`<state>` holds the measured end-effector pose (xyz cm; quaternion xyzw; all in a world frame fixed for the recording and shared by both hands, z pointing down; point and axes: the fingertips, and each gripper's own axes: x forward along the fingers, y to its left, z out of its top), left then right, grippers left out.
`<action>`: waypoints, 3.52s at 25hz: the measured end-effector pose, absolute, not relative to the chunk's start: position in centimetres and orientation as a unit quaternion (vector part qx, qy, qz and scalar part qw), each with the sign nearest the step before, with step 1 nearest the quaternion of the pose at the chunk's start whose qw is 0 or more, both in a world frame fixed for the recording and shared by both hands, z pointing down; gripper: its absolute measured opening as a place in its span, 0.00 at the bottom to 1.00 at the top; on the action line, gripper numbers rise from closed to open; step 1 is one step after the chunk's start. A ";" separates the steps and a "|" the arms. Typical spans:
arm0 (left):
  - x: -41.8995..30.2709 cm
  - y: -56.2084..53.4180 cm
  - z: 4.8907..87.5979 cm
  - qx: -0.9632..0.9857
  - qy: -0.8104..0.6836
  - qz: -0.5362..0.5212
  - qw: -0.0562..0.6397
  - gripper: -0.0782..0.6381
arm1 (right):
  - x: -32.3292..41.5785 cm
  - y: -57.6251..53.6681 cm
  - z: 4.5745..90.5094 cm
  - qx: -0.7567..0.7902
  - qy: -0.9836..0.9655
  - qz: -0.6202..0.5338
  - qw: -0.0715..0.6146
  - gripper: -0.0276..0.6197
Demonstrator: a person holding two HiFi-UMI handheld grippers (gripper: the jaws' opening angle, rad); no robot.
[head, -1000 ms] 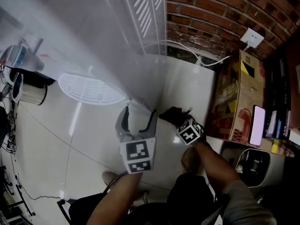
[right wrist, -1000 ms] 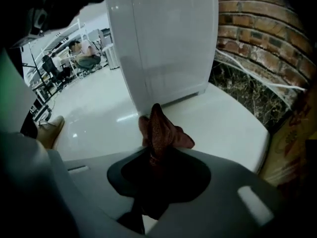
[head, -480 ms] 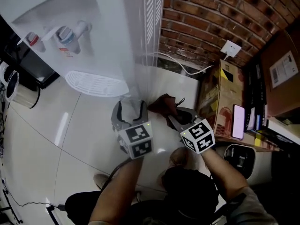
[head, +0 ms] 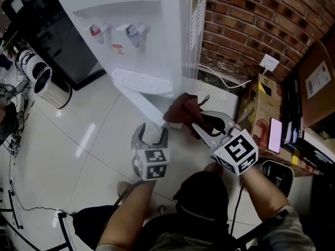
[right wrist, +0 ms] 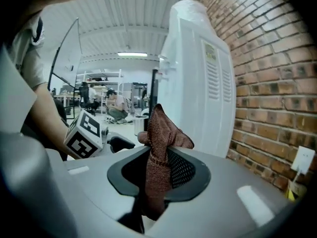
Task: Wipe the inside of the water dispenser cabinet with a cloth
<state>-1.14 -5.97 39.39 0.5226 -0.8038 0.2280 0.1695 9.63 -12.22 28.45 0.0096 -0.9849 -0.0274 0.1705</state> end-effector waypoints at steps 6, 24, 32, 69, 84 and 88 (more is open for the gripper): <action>-3.3 2.3 39.4 0.504 -0.809 0.248 0.173 0.43 | 5.2 -4.1 23.8 -0.085 -0.987 -0.066 0.121 0.20; -22.1 16.8 39.8 0.411 -0.868 0.216 0.173 0.11 | -16.0 14.5 28.1 -0.258 -0.952 -0.092 0.140 0.20; -26.6 17.4 40.1 0.407 -0.864 0.235 0.181 0.11 | -26.0 16.2 31.9 -0.228 -0.945 -0.146 0.182 0.20; -29.3 17.4 40.1 0.420 -0.854 0.240 0.193 0.11 | -27.2 9.6 41.0 -0.131 -0.970 -0.007 0.205 0.19; -29.9 17.6 40.9 0.408 -0.858 0.242 0.199 0.11 | -22.4 -11.0 43.5 0.233 -0.947 0.137 0.174 0.19; -30.1 17.4 40.9 0.406 -0.859 0.240 0.198 0.11 | -22.7 -5.8 42.6 0.091 -0.971 0.137 0.175 0.19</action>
